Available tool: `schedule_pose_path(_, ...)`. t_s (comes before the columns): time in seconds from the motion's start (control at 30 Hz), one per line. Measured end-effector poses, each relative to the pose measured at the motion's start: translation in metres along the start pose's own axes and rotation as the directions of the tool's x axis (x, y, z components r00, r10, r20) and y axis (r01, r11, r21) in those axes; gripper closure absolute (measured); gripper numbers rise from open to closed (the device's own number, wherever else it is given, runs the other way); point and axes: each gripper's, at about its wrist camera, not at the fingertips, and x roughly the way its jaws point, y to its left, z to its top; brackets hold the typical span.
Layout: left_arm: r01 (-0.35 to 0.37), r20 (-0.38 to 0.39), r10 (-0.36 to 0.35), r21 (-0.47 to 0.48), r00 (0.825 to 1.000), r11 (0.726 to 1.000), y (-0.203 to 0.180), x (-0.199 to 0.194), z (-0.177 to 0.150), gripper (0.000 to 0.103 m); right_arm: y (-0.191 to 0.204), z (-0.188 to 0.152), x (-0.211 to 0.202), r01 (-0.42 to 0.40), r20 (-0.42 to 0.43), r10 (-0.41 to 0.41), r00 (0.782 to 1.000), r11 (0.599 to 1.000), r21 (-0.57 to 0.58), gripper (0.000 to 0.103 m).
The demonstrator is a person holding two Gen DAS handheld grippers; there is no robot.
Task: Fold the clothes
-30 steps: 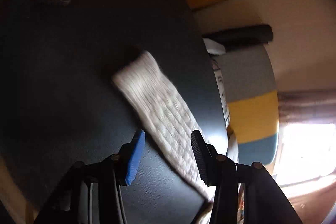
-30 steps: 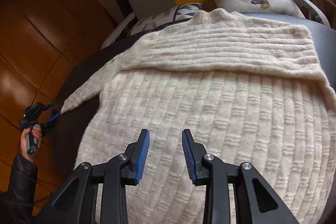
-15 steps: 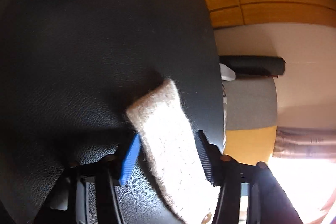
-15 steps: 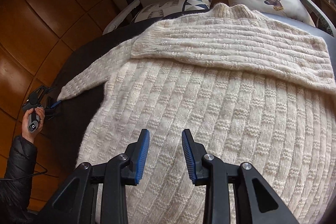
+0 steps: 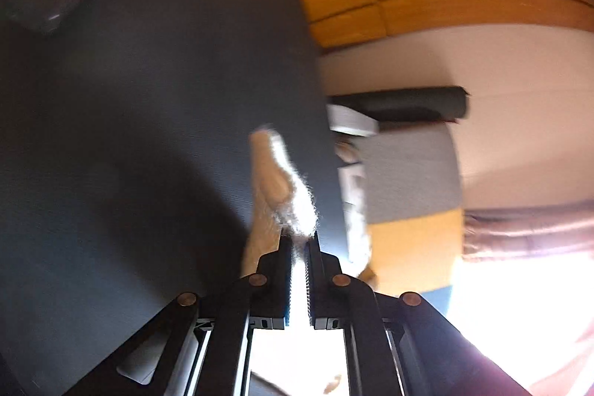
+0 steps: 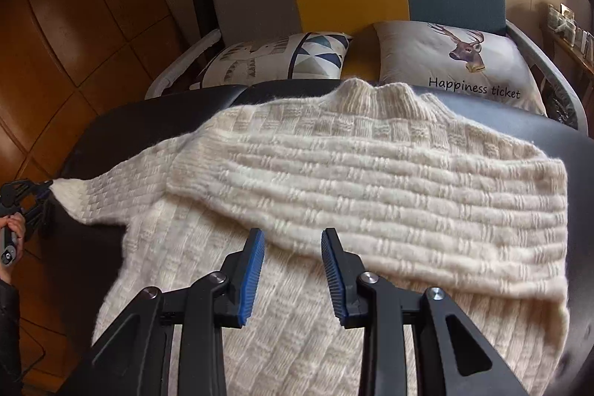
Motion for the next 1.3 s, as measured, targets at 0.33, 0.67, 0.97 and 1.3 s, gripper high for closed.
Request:
schedule_pose_path(0.33, 0.177, -0.059, -0.17, 0.134, 0.984, 0.975, -0.113, -0.006, -0.023, 0.097, -0.032, 0.001, 0.047, 0.066, -0.046, -0.065, 0.997, 0.997, 0.036, 0.071)
schedule_pose_path(0.67, 0.323, -0.262, -0.262, 0.225, 0.929, 0.919, -0.232, 0.032, -0.119, 0.097, -0.034, -0.01, 0.044, 0.062, 0.034, -0.063, 0.997, 0.998, 0.032, 0.071)
schedule_pose_path(0.97, 0.381, -0.488, -0.209, 0.286, 0.848, 0.879, -0.296, 0.098, -0.254, 0.097, -0.047, -0.014, 0.041, -0.019, 0.066, 0.014, 0.998, 0.997, 0.078, 0.071)
schedule_pose_path(1.3, 0.288, -0.688, 0.075, 0.397, 0.722, 0.871, -0.271, 0.182, -0.401, 0.097, -0.061, -0.017, 0.038, -0.114, 0.097, 0.1, 0.99, 0.983, 0.146, 0.073)
